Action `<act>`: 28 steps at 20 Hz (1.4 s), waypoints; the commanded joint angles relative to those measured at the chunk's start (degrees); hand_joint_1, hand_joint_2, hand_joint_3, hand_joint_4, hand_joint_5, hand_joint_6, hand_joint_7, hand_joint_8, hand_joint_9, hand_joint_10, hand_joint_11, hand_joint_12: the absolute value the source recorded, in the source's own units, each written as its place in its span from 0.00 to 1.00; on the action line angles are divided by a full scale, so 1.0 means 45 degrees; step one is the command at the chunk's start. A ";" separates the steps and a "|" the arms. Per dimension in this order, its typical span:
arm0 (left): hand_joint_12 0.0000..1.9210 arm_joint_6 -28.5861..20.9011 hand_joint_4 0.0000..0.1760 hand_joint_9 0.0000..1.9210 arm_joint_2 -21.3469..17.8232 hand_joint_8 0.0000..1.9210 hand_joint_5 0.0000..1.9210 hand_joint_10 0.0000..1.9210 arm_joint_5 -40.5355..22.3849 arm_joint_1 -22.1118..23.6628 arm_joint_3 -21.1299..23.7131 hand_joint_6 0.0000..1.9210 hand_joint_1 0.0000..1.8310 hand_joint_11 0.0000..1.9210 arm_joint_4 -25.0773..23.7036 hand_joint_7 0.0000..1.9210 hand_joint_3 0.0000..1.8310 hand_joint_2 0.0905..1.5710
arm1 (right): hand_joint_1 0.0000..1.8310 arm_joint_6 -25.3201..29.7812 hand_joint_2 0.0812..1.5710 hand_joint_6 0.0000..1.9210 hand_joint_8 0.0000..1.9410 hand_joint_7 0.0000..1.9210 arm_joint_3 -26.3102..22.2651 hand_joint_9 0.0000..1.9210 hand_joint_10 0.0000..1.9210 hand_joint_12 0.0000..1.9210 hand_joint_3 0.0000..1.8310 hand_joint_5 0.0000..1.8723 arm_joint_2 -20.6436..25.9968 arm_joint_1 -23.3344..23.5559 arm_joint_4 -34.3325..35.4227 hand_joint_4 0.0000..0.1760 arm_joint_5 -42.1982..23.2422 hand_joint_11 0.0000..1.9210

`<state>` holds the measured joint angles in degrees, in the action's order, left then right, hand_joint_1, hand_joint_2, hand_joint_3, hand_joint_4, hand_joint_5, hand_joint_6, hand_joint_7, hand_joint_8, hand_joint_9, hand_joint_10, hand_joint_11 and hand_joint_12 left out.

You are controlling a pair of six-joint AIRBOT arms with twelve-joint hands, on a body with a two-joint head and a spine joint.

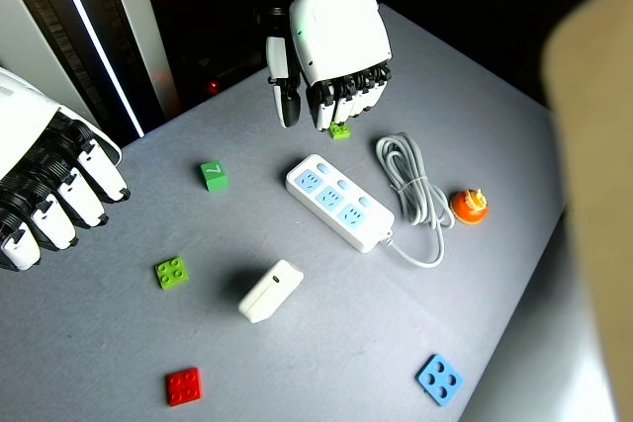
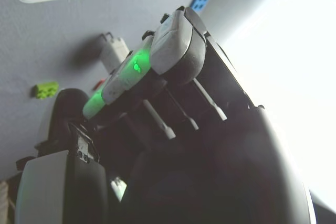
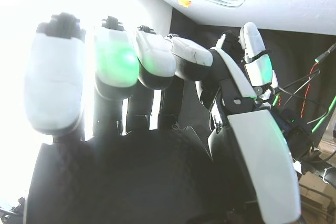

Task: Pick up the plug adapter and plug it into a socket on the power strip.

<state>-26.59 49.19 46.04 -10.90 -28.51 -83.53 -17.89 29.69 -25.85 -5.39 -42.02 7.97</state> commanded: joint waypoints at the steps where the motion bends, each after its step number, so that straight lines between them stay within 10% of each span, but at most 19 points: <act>1: 0.05 0.0057 0.00 0.00 -0.0068 0.02 0.00 0.01 0.0229 0.0085 0.0065 0.02 0.01 0.00 -0.0878 0.00 0.06 0.66 | 0.08 0.0062 0.58 0.00 0.00 0.00 0.0010 0.00 0.00 0.03 0.08 0.00 0.0055 0.0118 -0.0085 0.00 -0.0872 0.00; 11: 0.04 -0.0078 0.00 0.01 0.0417 0.00 0.02 0.00 0.2488 -0.0367 0.0954 0.00 0.03 0.02 0.0088 0.02 0.00 0.68 | 0.06 0.0042 0.64 0.00 0.00 0.01 0.0017 0.00 0.00 0.03 0.00 0.00 -0.0001 0.0104 -0.0085 0.00 -0.0812 0.00; 22: 0.12 -0.1653 0.00 0.03 0.3650 0.00 0.02 0.00 0.6634 -0.1018 0.1404 0.00 0.02 0.00 0.0793 0.03 0.00 0.69 | 0.41 0.2227 0.63 0.00 0.00 0.01 0.1622 0.00 0.00 0.03 0.00 0.01 -0.2086 0.0092 -0.0224 0.00 0.1764 0.00; 28: 0.10 -0.2291 0.00 0.03 0.3632 0.00 0.03 0.00 0.7748 -0.1458 0.1263 0.00 0.03 0.00 0.1073 0.03 0.00 0.68 | 0.49 0.7562 0.67 0.00 0.00 0.00 0.2210 0.00 0.00 0.02 0.00 0.00 -0.2760 -0.0089 -0.6513 0.00 0.1883 0.00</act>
<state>-36.86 65.93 77.93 -17.58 -22.74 -74.96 16.14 39.57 -38.63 -6.26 -69.82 18.85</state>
